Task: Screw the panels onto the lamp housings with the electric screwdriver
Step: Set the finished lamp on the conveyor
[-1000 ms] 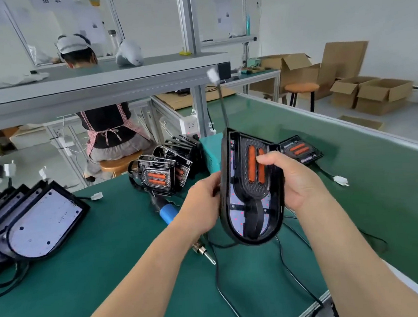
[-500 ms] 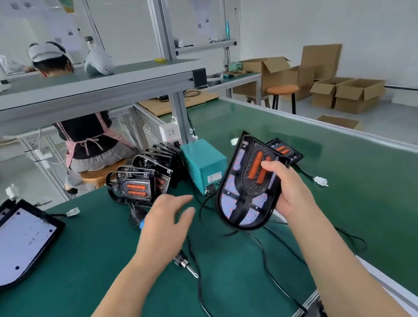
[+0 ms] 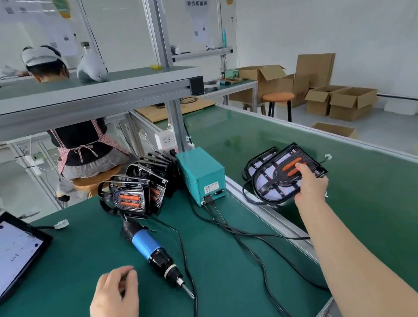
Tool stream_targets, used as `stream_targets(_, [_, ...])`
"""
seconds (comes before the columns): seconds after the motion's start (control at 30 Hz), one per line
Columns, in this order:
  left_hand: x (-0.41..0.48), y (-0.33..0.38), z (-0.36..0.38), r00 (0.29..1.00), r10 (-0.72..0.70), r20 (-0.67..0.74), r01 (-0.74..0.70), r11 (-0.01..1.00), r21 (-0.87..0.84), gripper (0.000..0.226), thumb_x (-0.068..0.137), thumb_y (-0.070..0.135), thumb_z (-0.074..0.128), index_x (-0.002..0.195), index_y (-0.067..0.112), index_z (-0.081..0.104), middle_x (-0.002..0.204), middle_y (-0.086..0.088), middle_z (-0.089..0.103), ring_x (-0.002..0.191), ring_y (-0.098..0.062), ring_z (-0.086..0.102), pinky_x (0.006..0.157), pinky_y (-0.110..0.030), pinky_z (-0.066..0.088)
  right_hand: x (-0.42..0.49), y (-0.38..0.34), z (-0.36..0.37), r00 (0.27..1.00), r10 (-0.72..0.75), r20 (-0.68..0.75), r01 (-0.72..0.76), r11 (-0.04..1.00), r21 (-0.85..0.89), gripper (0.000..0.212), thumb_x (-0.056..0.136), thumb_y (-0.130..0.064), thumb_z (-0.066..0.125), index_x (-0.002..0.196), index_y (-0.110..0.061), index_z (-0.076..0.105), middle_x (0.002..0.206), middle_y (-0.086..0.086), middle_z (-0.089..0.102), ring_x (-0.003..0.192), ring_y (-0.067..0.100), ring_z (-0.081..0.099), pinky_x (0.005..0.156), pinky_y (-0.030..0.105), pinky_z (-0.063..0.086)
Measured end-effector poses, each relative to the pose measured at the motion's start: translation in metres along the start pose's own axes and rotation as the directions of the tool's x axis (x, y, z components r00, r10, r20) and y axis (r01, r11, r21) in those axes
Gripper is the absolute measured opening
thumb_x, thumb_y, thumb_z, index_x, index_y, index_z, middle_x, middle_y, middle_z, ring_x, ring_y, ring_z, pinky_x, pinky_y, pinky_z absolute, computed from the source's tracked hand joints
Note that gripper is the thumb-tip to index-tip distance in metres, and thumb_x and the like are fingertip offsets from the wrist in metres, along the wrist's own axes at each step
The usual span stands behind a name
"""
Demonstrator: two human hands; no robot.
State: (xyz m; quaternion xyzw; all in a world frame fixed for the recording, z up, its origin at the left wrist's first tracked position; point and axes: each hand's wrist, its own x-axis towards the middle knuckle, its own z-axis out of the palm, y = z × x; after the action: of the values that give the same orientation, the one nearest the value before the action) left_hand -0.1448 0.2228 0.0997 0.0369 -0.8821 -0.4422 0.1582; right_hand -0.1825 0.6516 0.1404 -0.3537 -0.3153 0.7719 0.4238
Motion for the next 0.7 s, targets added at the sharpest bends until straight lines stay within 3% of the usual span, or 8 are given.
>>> stream_targets(0.07, [-0.001, 0.001, 0.001, 1.0, 0.024, -0.007, -0.024, 1.0, -0.012, 0.016, 0.089, 0.006, 0.07, 0.088, 0.021, 0.072, 0.09, -0.002, 0.063, 0.088, 0.013, 0.053, 0.072, -0.009, 0.038, 0.015, 0.0, -0.003, 0.999, -0.003, -0.047, 0.002, 1.0, -0.019, 0.048, 0.081, -0.005, 0.079, 0.119, -0.009, 0.048, 0.114, 0.016, 0.068, 0.103, 0.03, 0.07, 0.089, 0.052, 0.059])
stream_targets(0.17, [-0.001, 0.001, 0.003, 0.999, 0.03, -0.014, -0.03, 0.999, -0.024, 0.017, 0.088, 0.005, 0.071, 0.085, 0.022, 0.071, 0.088, 0.001, 0.062, 0.088, 0.015, 0.052, 0.073, 0.0, 0.037, 0.039, 0.0, -0.011, 0.998, -0.002, -0.059, -0.002, 0.998, -0.063, 0.054, 0.082, -0.011, 0.081, 0.121, -0.011, 0.044, 0.126, 0.013, 0.062, 0.11, 0.028, 0.068, 0.093, 0.049, 0.057])
stream_targets(0.27, [-0.001, 0.001, 0.004, 1.0, 0.026, -0.009, -0.027, 0.999, -0.038, 0.018, 0.087, 0.004, 0.072, 0.083, 0.022, 0.071, 0.088, 0.0, 0.063, 0.087, 0.015, 0.052, 0.072, 0.009, 0.03, 0.052, 0.005, -0.016, 0.997, -0.046, -0.063, 0.02, 0.931, -0.364, 0.078, 0.085, -0.031, 0.081, 0.141, -0.005, 0.035, 0.145, 0.013, 0.048, 0.129, 0.029, 0.052, 0.111, 0.045, 0.044])
stream_targets(0.4, [-0.001, 0.0, 0.005, 1.0, 0.03, -0.009, -0.031, 0.998, -0.06, 0.019, 0.086, 0.002, 0.072, 0.082, 0.021, 0.071, 0.087, -0.002, 0.063, 0.084, 0.011, 0.053, 0.072, 0.009, 0.031, 0.049, 0.015, -0.016, 0.944, -0.33, 0.003, 0.214, 0.608, -0.765, 0.097, 0.093, -0.038, 0.072, 0.158, 0.002, 0.012, 0.165, 0.018, 0.016, 0.15, 0.033, 0.023, 0.122, 0.045, 0.025])
stream_targets(0.5, [0.0, -0.002, 0.005, 1.0, 0.028, 0.006, -0.028, 0.997, -0.068, 0.017, 0.087, 0.005, 0.072, 0.082, 0.02, 0.071, 0.087, 0.002, 0.062, 0.087, 0.011, 0.054, 0.071, 0.007, 0.032, 0.036, 0.025, -0.014, 0.79, -0.57, 0.223, 0.393, 0.193, -0.899, 0.075, 0.096, -0.03, 0.067, 0.154, -0.003, 0.028, 0.164, 0.015, 0.022, 0.152, 0.031, 0.021, 0.125, 0.046, 0.016])
stream_targets(0.57, [0.001, -0.005, 0.006, 0.999, 0.032, 0.017, -0.031, 0.997, -0.07, 0.015, 0.088, 0.007, 0.071, 0.083, 0.021, 0.07, 0.088, 0.004, 0.062, 0.089, 0.011, 0.054, 0.071, 0.004, 0.035, 0.021, 0.035, -0.008, 0.686, -0.559, 0.466, 0.532, -0.051, -0.845, 0.056, 0.099, -0.029, 0.06, 0.147, -0.008, 0.043, 0.161, 0.013, 0.031, 0.153, 0.031, 0.019, 0.125, 0.049, 0.012])
stream_targets(0.7, [0.001, -0.006, 0.005, 0.999, 0.028, 0.023, -0.026, 0.996, -0.084, 0.017, 0.088, 0.009, 0.071, 0.081, 0.024, 0.069, 0.089, 0.007, 0.062, 0.088, 0.011, 0.055, 0.071, 0.005, 0.035, -0.008, 0.059, 0.008, 0.502, -0.282, 0.818, 0.768, -0.29, -0.571, 0.042, 0.103, -0.038, 0.049, 0.142, -0.023, 0.055, 0.158, 0.008, 0.038, 0.152, 0.031, 0.02, 0.122, 0.055, 0.014])
